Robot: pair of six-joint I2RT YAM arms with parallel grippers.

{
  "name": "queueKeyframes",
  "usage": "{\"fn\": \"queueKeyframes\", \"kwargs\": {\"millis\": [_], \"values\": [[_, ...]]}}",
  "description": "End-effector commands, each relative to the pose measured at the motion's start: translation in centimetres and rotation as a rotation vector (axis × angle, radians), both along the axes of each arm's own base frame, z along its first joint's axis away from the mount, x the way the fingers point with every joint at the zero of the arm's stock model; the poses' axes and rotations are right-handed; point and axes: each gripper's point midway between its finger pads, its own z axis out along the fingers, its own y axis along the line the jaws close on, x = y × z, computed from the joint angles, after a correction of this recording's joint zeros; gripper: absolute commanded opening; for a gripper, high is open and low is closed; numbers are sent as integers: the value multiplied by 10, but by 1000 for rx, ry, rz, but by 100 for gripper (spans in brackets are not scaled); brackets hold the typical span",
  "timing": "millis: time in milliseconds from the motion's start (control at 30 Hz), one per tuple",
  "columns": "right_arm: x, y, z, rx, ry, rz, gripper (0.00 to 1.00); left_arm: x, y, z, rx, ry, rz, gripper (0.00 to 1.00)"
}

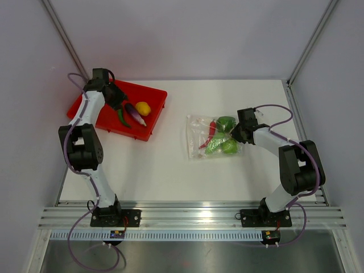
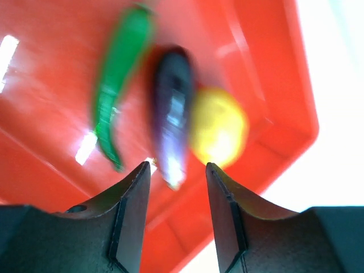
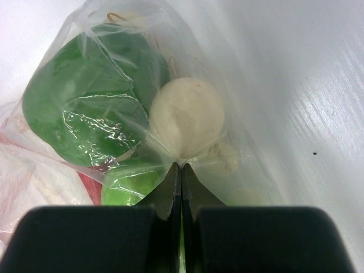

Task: Open the zip-top bag and remove the fake food
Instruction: Place the fake vegetable in the bin.

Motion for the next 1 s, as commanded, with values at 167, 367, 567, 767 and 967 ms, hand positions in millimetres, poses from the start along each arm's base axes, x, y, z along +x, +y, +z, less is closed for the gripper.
{"fn": "queueKeyframes", "kwargs": {"millis": [167,367,567,767,967], "values": [[14,4,28,23,-81,12,0,-18,-82,87,-32,-222,-86,44],[13,6,31,36,-87,18,0,-42,-163,96,-145,-310,-190,42],[13,7,34,42,-102,19,0,-71,-204,59,-259,-317,-251,40],[13,7,33,43,-100,20,0,-97,-228,24,-300,-313,-324,38],[13,7,33,42,-99,19,0,-116,-251,7,-210,-311,-421,35]]}}
